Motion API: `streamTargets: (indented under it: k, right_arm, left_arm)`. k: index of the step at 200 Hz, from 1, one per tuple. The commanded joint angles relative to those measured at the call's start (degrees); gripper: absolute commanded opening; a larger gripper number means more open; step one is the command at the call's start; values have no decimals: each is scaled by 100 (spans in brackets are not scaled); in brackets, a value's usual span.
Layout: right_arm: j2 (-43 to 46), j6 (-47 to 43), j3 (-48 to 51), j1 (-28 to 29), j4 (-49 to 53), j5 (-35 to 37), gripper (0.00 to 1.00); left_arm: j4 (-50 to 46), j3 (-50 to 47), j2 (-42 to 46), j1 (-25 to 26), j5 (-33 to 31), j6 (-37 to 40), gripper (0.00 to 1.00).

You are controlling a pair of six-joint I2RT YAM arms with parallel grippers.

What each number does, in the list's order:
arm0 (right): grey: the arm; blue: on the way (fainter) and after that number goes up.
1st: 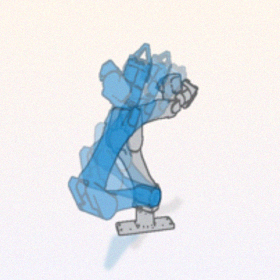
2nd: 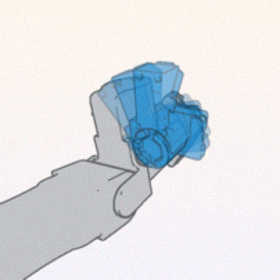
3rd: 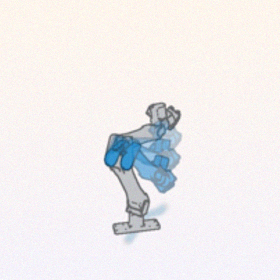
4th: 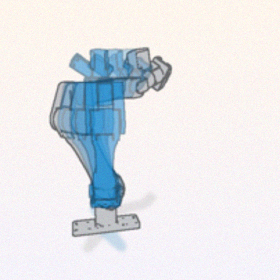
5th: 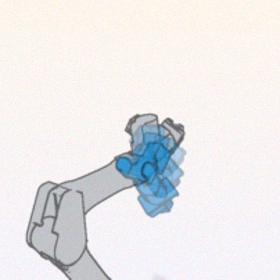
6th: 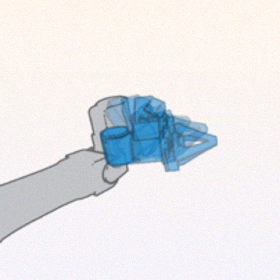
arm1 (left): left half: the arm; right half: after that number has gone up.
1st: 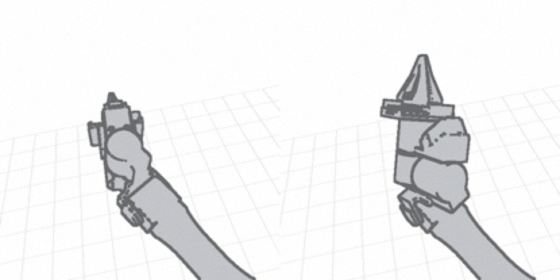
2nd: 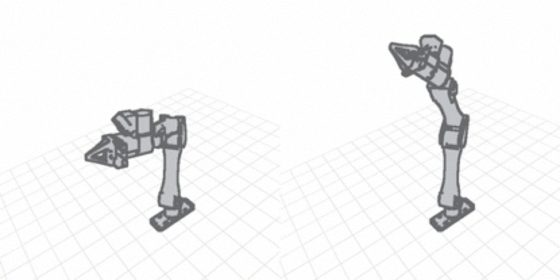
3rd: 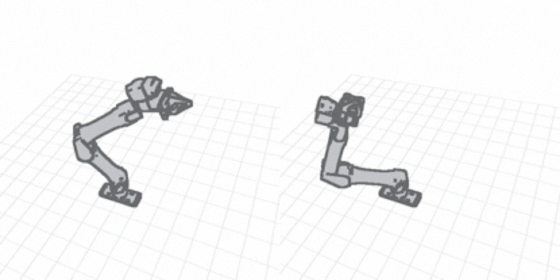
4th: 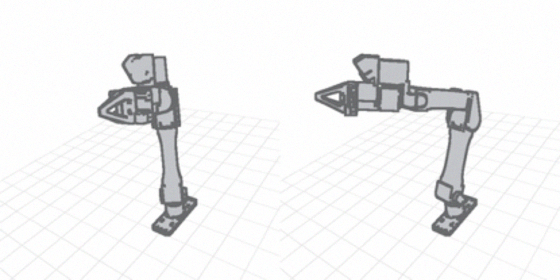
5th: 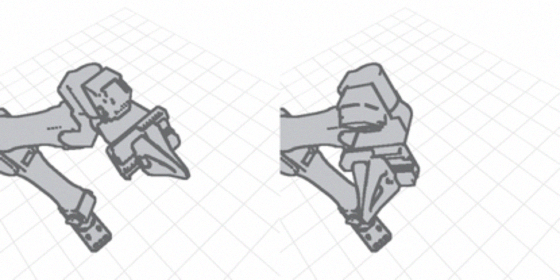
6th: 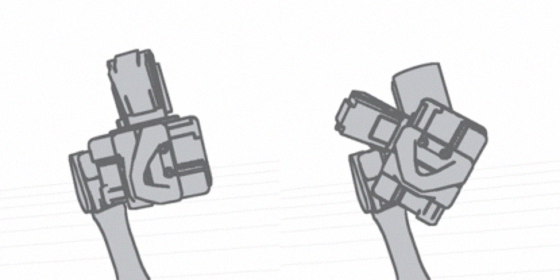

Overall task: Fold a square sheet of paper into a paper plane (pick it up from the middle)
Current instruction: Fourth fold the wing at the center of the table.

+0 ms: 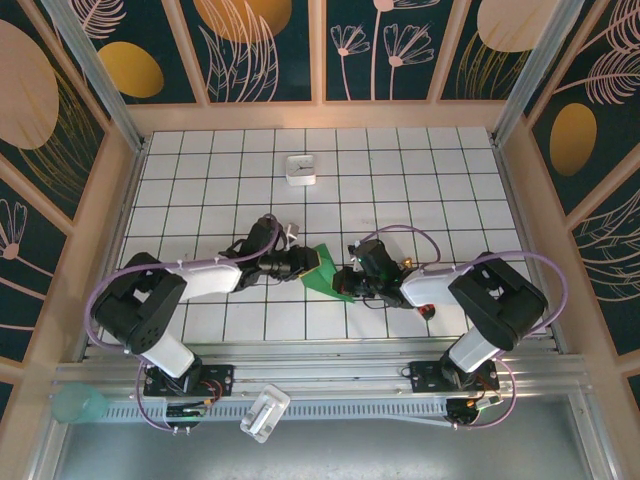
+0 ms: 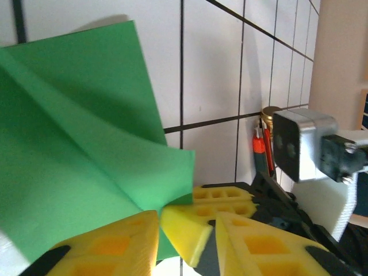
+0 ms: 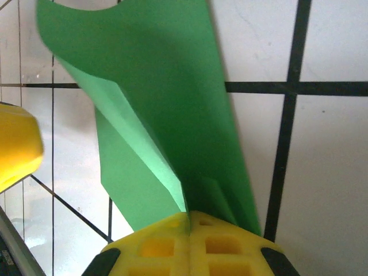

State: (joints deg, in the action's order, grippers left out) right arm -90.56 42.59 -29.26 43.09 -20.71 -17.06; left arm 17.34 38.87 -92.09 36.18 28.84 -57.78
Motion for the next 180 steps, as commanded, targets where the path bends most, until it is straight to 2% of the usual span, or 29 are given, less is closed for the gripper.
streamTargets:
  k: [1,36,125,180]
  right_arm:
    - [-155,139,-94,-85,-72,-207,1]
    - [-224,266,-54,-160,-160,-289,1]
    - [-308,257,-54,-206,-200,-333,1]
    - [-312,215,-54,-209,-170,-307,1]
  left_arm:
    - [18,226,-188,43,198,131,27]
    - [-116,418,-402,38,233,221,20]
    - [227,672,-915,47,499,143,21]
    - [271,736,-1231,31,354,148,20]
